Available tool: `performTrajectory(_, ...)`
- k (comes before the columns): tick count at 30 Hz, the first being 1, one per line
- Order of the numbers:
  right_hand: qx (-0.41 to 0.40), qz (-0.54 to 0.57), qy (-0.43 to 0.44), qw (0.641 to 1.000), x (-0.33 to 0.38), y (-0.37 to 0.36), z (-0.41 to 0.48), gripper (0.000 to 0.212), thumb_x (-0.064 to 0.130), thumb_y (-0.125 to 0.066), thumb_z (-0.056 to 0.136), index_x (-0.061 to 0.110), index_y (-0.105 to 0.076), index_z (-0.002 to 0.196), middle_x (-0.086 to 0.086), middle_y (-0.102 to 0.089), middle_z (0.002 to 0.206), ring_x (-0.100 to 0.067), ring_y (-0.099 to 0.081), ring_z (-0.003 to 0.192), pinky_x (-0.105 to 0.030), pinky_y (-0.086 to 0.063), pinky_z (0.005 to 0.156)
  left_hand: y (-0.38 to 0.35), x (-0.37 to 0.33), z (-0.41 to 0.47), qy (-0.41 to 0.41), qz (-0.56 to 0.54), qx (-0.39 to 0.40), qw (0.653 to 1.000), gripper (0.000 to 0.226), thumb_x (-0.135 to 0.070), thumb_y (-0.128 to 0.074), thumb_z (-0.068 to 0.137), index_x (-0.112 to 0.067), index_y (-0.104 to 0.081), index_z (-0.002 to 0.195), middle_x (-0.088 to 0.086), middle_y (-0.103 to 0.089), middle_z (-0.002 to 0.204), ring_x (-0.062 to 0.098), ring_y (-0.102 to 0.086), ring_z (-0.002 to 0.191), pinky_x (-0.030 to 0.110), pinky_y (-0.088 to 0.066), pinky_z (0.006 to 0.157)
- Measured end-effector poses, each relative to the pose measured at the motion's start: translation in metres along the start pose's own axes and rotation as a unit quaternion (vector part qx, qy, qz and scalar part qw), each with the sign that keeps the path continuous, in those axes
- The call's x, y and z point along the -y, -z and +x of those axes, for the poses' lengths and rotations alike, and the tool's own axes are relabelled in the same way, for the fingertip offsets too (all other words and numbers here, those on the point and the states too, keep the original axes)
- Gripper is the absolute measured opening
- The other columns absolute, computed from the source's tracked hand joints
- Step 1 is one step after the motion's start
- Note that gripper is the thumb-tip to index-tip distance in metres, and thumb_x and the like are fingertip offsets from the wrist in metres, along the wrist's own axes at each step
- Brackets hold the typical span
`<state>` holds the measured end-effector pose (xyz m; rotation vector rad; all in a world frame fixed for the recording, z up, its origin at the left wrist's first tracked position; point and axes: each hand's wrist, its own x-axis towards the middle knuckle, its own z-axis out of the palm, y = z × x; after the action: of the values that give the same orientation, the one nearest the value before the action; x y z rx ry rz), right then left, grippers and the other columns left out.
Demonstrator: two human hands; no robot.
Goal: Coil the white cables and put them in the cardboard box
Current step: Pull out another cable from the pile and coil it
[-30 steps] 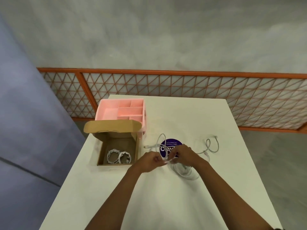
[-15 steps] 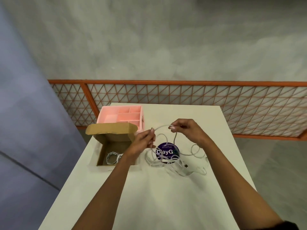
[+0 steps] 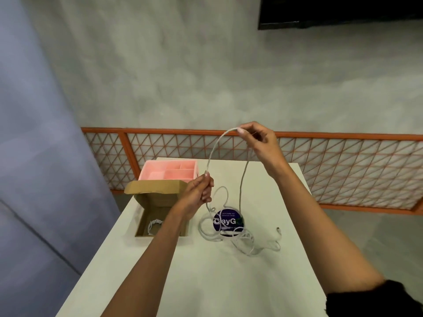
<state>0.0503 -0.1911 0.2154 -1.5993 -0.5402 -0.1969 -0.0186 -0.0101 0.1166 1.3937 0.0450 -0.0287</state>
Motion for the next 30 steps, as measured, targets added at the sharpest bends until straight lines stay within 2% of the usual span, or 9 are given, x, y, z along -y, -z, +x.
performTrajectory(6, -0.025, 0.0, 0.017, 1.0, 0.017, 0.0, 0.008, 0.014, 0.024, -0.062, 0.091, 0.013, -0.069, 0.096, 0.004, -0.053, 0.072, -0.004, -0.042, 0.063, -0.014, -0.038, 0.059, -0.003, -0.004, -0.003, -0.042, 0.029, -0.02, 0.999, 0.039, -0.036, -0.032, 0.101, -0.013, -0.052, 0.078, -0.009, -0.032, 0.051, 0.005, -0.027, 0.049, 0.02, -0.027, 0.053)
performTrajectory(9, -0.015, -0.004, -0.019, 1.0, 0.006, 0.0, 0.003, 0.013, 0.022, -0.06, 0.092, 0.012, -0.066, 0.1, 0.003, -0.046, 0.068, -0.007, -0.039, 0.061, -0.018, -0.036, 0.056, -0.006, -0.019, -0.001, -0.064, 0.019, -0.019, 0.998, 0.04, -0.037, -0.028, 0.102, -0.012, -0.051, 0.081, -0.007, -0.033, 0.052, 0.007, -0.024, 0.049, 0.019, -0.022, 0.048)
performTrajectory(11, 0.004, -0.012, -0.052, 0.999, 0.0, 0.0, -0.003, 0.016, 0.02, -0.059, 0.093, 0.01, -0.062, 0.105, 0.005, -0.05, 0.071, -0.006, -0.043, 0.06, -0.018, -0.04, 0.057, -0.007, -0.029, 0.001, -0.071, 0.041, -0.006, 0.997, 0.041, -0.038, -0.028, 0.102, -0.011, -0.051, 0.082, -0.006, -0.032, 0.052, 0.007, -0.023, 0.048, 0.02, -0.019, 0.046)
performTrajectory(13, 0.011, -0.01, -0.079, 0.997, -0.005, -0.002, -0.007, 0.019, 0.022, -0.06, 0.092, 0.011, -0.061, 0.108, 0.004, -0.055, 0.076, -0.007, -0.05, 0.059, -0.019, -0.046, 0.056, -0.01, -0.037, 0.002, -0.059, 0.074, 0.017, 0.995, 0.042, -0.042, -0.028, 0.101, -0.012, -0.051, 0.082, -0.004, -0.03, 0.054, 0.008, -0.021, 0.049, 0.023, -0.016, 0.048)
performTrajectory(15, 0.018, -0.021, -0.089, 0.996, -0.007, -0.001, -0.009, 0.023, 0.027, -0.061, 0.092, 0.013, -0.062, 0.109, 0.002, -0.057, 0.075, -0.007, -0.052, 0.053, -0.02, -0.044, 0.052, -0.012, -0.04, 0.002, -0.041, 0.081, 0.049, 0.995, 0.042, -0.044, -0.03, 0.1, -0.014, -0.051, 0.08, -0.005, -0.028, 0.054, 0.008, -0.019, 0.049, 0.022, -0.015, 0.047)
performTrajectory(20, 0.102, -0.15, -0.079, 0.98, -0.007, 0.004, -0.007, 0.029, 0.039, -0.067, 0.084, 0.024, -0.069, 0.108, 0.004, -0.062, 0.078, -0.009, -0.051, 0.056, -0.012, -0.038, 0.05, -0.018, -0.042, 0.001, 0.029, 0.049, 0.127, 0.99, 0.041, -0.044, -0.029, 0.1, -0.015, -0.049, 0.078, -0.008, -0.025, 0.052, 0.004, -0.017, 0.045, 0.014, -0.017, 0.039)
performTrajectory(25, 0.165, -0.257, -0.086, 0.948, -0.004, 0.006, -0.001, 0.027, 0.035, -0.075, 0.077, 0.011, -0.069, 0.09, -0.004, -0.062, 0.076, -0.012, -0.053, 0.064, -0.027, -0.045, 0.06, -0.018, -0.038, -0.004, 0.082, 0.018, 0.187, 0.979, 0.04, -0.044, -0.031, 0.1, -0.017, -0.051, 0.078, -0.007, -0.021, 0.053, 0.004, -0.015, 0.046, 0.015, -0.013, 0.041)
performTrajectory(28, 0.168, -0.27, -0.088, 0.944, -0.001, 0.005, 0.0, 0.028, 0.032, -0.07, 0.083, 0.006, -0.063, 0.089, -0.002, -0.057, 0.075, -0.009, -0.05, 0.059, -0.019, -0.041, 0.055, -0.016, -0.035, -0.004, 0.091, -0.015, 0.205, 0.974, 0.038, -0.042, -0.035, 0.098, -0.014, -0.052, 0.078, -0.006, -0.025, 0.053, 0.004, -0.019, 0.046, 0.014, -0.017, 0.042)
performTrajectory(30, 0.12, -0.261, -0.086, 0.954, -0.001, 0.004, 0.002, 0.029, 0.032, -0.067, 0.087, 0.004, -0.062, 0.092, -0.001, -0.056, 0.077, -0.01, -0.049, 0.064, -0.018, -0.038, 0.054, -0.015, -0.032, -0.004, 0.084, -0.034, 0.201, 0.975, 0.034, -0.039, -0.041, 0.094, -0.012, -0.052, 0.078, -0.006, -0.028, 0.054, 0.004, -0.023, 0.047, 0.014, -0.023, 0.043)
